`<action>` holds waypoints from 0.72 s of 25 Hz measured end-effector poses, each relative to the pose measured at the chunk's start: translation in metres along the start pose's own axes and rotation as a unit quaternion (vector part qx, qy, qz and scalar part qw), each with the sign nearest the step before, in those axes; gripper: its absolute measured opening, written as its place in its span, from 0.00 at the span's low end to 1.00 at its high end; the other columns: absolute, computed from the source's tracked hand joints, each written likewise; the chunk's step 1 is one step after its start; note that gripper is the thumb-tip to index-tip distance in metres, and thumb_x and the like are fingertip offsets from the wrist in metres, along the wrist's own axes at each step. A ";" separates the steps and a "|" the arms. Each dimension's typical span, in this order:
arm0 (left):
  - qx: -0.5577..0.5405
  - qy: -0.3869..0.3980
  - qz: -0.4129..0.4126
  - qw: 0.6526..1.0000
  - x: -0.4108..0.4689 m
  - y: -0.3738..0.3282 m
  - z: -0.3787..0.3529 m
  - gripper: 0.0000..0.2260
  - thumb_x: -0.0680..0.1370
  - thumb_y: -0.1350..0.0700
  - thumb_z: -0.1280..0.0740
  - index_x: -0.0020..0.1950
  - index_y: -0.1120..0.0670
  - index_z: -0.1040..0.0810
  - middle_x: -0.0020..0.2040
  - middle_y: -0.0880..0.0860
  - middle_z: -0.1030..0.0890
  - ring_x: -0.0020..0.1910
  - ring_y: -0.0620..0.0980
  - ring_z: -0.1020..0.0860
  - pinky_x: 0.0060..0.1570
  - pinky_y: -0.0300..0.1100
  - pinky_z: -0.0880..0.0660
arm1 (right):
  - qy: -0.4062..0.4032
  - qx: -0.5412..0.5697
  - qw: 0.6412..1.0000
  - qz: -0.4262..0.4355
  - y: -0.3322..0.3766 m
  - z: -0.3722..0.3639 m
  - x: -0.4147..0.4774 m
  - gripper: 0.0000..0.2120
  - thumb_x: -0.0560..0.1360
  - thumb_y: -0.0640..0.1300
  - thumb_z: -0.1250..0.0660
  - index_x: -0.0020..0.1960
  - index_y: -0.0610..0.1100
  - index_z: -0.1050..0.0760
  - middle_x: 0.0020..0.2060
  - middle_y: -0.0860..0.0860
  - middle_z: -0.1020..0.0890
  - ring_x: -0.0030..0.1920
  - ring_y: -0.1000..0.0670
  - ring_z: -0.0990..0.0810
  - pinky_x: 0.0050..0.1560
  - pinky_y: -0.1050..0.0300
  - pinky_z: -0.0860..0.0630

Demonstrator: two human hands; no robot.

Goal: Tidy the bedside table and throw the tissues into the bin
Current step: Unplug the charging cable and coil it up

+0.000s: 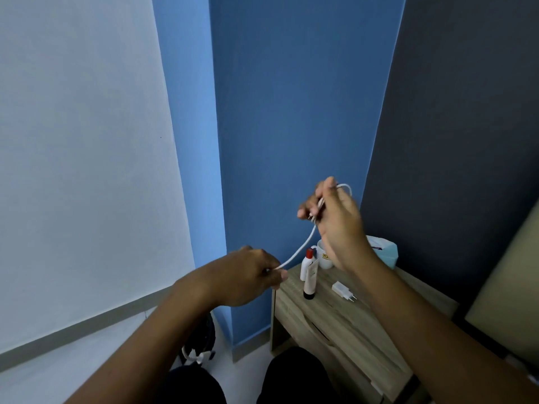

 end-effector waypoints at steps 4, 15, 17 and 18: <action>0.003 -0.027 -0.017 0.999 -0.010 -0.013 0.035 0.12 0.78 0.45 0.34 0.36 0.47 0.23 0.27 0.41 0.25 0.29 0.39 0.27 0.33 0.29 0.34 | 0.120 -0.426 0.896 0.043 -0.033 -0.002 -0.018 0.19 0.83 0.53 0.45 0.40 0.42 0.31 0.28 0.47 0.26 0.30 0.47 0.24 0.37 0.50 0.25; -0.218 -0.288 0.007 0.933 -0.007 0.026 0.083 0.13 0.78 0.51 0.33 0.40 0.58 0.18 0.22 0.45 0.30 0.22 0.41 0.35 0.27 0.30 0.38 | 0.312 0.122 0.875 -0.350 -0.021 -0.039 -0.064 0.23 0.81 0.60 0.50 0.33 0.47 0.38 0.22 0.53 0.44 0.21 0.54 0.48 0.25 0.60 0.49; -0.205 -0.279 0.035 0.937 0.002 0.038 0.057 0.16 0.79 0.48 0.36 0.38 0.55 0.19 0.23 0.46 0.33 0.22 0.41 0.36 0.26 0.33 0.38 | 0.296 0.218 0.873 -0.322 -0.006 -0.044 -0.059 0.22 0.82 0.58 0.51 0.35 0.47 0.37 0.22 0.53 0.43 0.21 0.54 0.47 0.26 0.60 0.45; -0.197 -0.260 0.043 0.944 0.006 0.043 0.041 0.17 0.80 0.47 0.37 0.37 0.54 0.20 0.24 0.46 0.33 0.22 0.41 0.36 0.27 0.34 0.37 | 0.272 0.256 0.881 -0.291 0.000 -0.044 -0.054 0.21 0.82 0.57 0.51 0.36 0.47 0.36 0.23 0.53 0.42 0.21 0.54 0.45 0.26 0.60 0.43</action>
Point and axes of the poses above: each hand's wrist, its own x-axis towards the middle knuckle, its own z-axis out of the back of the hand, y = z × x, the point moved 6 cm from there along x, towards the middle knuckle
